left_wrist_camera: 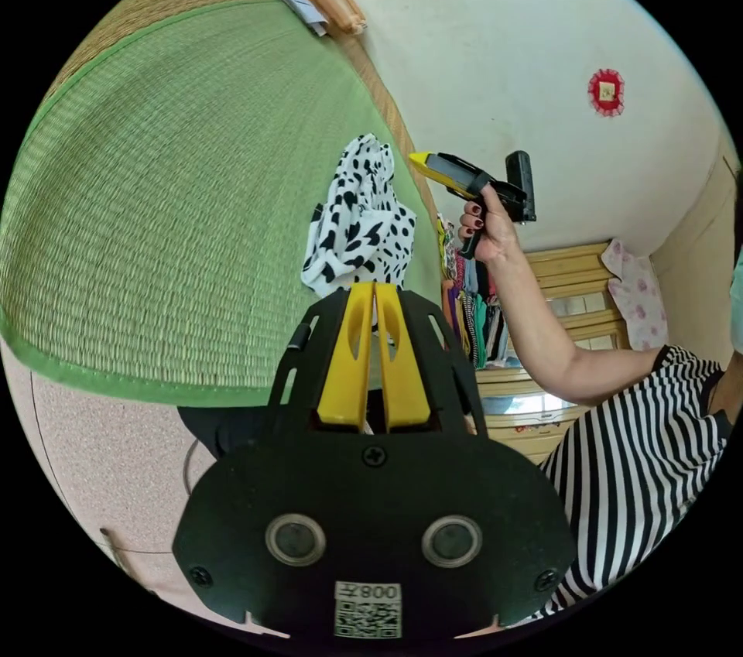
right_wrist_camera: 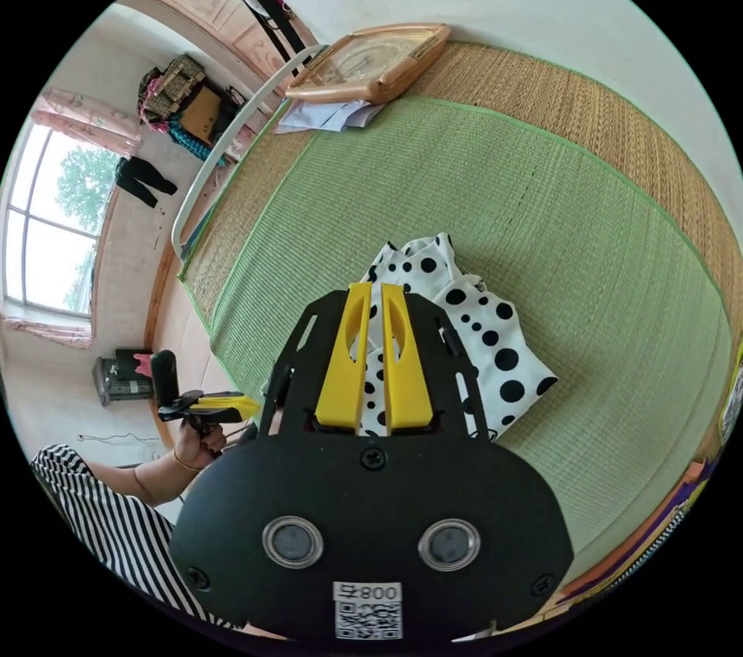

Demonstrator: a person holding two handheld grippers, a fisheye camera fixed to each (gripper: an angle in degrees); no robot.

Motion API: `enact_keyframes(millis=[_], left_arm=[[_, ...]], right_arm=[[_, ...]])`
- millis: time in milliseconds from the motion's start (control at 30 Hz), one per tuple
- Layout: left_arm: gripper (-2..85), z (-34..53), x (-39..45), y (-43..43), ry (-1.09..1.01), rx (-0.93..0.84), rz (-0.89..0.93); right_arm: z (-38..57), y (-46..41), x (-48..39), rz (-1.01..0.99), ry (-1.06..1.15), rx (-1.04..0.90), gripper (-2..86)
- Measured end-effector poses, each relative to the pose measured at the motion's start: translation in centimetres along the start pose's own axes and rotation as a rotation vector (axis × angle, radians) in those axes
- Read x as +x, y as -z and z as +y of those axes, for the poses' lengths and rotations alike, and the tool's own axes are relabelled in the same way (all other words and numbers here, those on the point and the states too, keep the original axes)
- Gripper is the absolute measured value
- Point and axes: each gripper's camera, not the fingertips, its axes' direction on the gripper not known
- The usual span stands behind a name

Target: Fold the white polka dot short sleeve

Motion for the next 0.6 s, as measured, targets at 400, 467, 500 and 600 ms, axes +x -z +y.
enact_keyframes(millis=[400,467,500,600], left_arm=[[0.1,-3.4,0.5,-2.6,0.005,-0.123,-0.142],[0.1,-3.5,1.5,-2.9,-0.009,-0.135,-0.165],[0.1,-3.5,1.7,-2.9,-0.015,-0.136,-0.169],[0.2,-3.5,3.2,-2.9,-0.045,-0.132,-0.167]], right_arm=[[-4.7,-8.6,-1.2,0.204,0.06,-0.183,-0.1],[-4.8,-8.4,-1.6,0.215,0.077,-0.192,0.0],[-4.6,-8.0,-1.7,0.223,0.078,-0.185,0.0],[-3.6,-6.3,-2.0,0.208,0.061,-0.139,0.0]])
